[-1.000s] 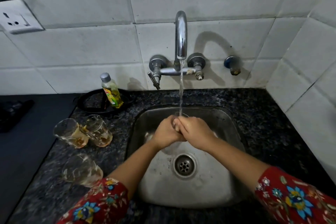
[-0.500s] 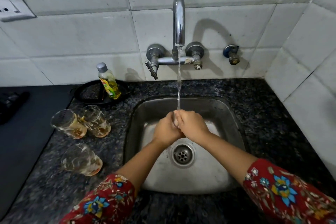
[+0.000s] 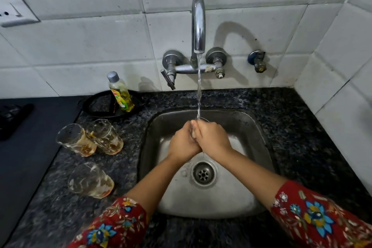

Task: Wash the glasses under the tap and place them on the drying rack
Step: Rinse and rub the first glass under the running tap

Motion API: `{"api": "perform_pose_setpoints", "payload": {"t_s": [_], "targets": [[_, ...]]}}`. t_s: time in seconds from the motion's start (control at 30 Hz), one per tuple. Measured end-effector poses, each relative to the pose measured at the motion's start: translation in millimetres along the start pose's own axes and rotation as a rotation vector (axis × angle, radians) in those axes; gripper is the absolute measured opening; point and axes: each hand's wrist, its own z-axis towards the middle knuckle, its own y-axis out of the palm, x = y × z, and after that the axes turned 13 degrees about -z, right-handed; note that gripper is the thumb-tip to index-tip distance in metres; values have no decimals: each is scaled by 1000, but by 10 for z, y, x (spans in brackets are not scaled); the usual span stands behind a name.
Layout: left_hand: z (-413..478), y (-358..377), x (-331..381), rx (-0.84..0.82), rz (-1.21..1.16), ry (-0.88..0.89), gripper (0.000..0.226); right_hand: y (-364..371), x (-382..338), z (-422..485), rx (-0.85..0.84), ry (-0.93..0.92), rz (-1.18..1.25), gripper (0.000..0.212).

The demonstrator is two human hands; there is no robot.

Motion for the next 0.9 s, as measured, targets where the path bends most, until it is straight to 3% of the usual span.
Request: {"api": "perform_pose_setpoints", "payload": {"t_s": [0.1, 0.2, 0.27, 0.4, 0.43, 0.53, 0.63, 0.7, 0.8, 0.83, 0.9], "targets": [[128, -177, -24, -291, -342, -50, 43, -20, 89, -43, 182, -166, 181, 49], [148, -359, -4, -581, -538, -148, 35, -3, 216, -88, 268, -348, 224, 37], [112, -310, 2, -513, -473, -140, 33, 19, 213, -118, 246, -338, 221, 37], [-68, -52, 90, -3, -5, -10, 43, 21, 71, -50, 91, -98, 57, 37], [-76, -42, 79, 32, 4, 31, 43, 22, 56, -26, 102, -99, 75, 37], [19, -198, 125, -229, -333, -13, 50, -12, 99, -43, 220, -218, 213, 43], [90, -305, 168, -436, -402, -73, 42, -12, 181, -81, 171, -220, 352, 48], [65, -199, 173, -292, -250, -78, 44, 3, 148, -8, 100, -97, 280, 47], [2, -26, 147, 12, 233, -7, 50, -5, 37, 134, -12, 61, 141, 47], [10, -24, 130, 28, 229, 12, 49, -2, 32, 141, 19, 45, 145, 46], [84, -133, 132, -130, -58, 7, 48, -25, 83, 79, 115, -81, 201, 48]]}}
